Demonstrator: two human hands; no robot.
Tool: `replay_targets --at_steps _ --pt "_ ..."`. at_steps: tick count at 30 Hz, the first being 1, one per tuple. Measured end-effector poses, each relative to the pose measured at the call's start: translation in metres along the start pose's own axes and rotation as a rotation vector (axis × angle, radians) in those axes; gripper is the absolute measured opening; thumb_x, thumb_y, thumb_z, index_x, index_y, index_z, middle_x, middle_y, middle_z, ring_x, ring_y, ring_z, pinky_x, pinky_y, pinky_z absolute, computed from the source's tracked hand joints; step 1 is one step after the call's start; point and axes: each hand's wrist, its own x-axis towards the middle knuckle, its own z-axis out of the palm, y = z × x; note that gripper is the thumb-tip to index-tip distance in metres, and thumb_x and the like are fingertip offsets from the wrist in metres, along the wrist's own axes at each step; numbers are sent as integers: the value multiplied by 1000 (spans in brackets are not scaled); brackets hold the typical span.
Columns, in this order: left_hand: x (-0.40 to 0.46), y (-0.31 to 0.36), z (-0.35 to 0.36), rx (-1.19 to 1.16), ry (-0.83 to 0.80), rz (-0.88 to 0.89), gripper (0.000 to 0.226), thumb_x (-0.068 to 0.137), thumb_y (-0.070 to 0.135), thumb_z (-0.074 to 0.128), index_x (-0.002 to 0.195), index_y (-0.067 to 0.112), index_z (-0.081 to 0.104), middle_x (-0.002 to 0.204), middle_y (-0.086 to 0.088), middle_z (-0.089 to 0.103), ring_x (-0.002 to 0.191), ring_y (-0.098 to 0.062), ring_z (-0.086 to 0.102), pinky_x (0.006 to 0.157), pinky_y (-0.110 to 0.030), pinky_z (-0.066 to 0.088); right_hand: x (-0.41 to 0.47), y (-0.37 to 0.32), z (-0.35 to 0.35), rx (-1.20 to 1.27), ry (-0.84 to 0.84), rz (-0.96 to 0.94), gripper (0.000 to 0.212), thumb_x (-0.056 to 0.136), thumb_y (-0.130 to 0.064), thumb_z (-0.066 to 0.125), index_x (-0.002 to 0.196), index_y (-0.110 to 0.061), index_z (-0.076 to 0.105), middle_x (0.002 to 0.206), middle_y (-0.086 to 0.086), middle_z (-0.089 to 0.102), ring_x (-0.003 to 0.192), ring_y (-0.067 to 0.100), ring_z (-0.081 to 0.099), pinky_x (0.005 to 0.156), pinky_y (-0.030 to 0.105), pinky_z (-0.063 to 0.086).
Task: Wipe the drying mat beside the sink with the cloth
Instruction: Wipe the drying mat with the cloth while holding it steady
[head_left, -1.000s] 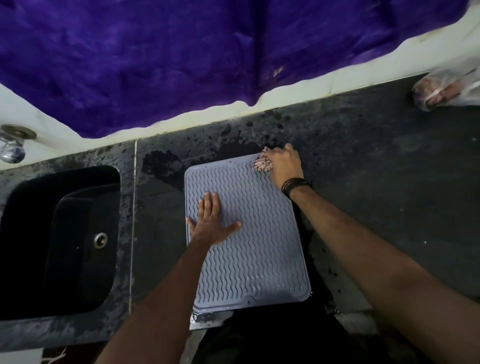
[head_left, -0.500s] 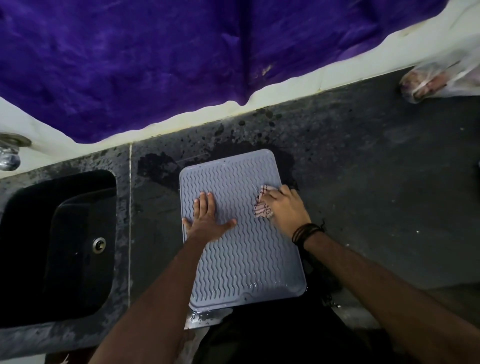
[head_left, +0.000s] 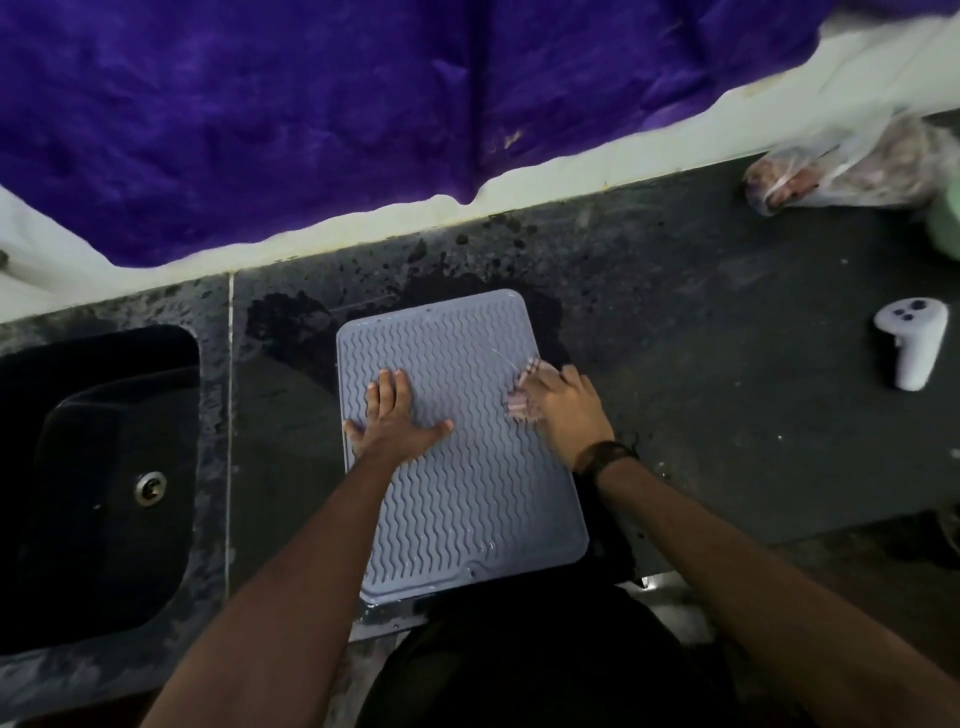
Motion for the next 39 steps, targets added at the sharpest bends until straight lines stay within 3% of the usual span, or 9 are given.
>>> replay_targets --at_steps 6,11,17,24,27,31,34,39 --pt "-5 -2 1 -19 6 20 118 84 81 50 158 25 -23 164 4 -34 153 -20 -26 119 -67 0 -69 -13 8 -15 -83 38 56 78 -14 63 132 -23 54 142 -2 48 116 29 45 94 37 39" --pt "-7 -2 0 -45 1 21 118 85 79 51 159 25 -23 163 4 -34 152 -20 -27 119 -68 -2 -22 -20 -3 48 55 92 36 76 -9 61 111 -14 66 114 5 65 101 28 48 80 36 45" --pt "-6 -3 1 -56 -6 20 118 85 79 52 158 25 -24 163 5 -35 152 -20 -28 119 -67 -3 4 -38 7 1 21 145 55 76 -3 62 129 -15 56 133 6 54 110 31 44 91 42 42" --pt "-5 -4 3 -61 5 28 119 85 79 52 158 24 -24 163 4 -35 152 -21 -28 118 -67 -4 -95 -52 11 28 -25 105 61 72 2 61 130 -16 56 141 4 50 106 33 48 87 40 46" --pt "-6 -3 4 -56 7 20 119 85 79 51 158 24 -25 163 4 -35 152 -20 -28 118 -68 -4 -107 -57 6 -10 -100 120 53 75 -8 59 127 -17 58 134 3 54 109 30 47 91 37 45" --pt "-6 -3 3 -55 7 23 118 86 79 50 158 24 -25 163 4 -35 152 -20 -29 118 -68 -3 -64 -64 -9 63 8 135 39 76 -7 60 114 -13 66 118 6 63 105 29 49 90 34 45" --pt "-6 -2 3 -51 13 15 117 86 78 50 158 24 -24 163 4 -35 152 -20 -28 119 -68 -3 -13 -77 -10 108 98 100 49 74 -1 62 122 -11 63 127 8 60 112 31 49 97 38 45" --pt "-6 1 2 -49 17 -2 124 81 82 54 157 25 -25 163 5 -34 152 -20 -27 118 -69 -3 17 -94 16 28 -23 42 51 87 -2 51 136 -16 51 147 6 42 126 32 39 108 40 34"
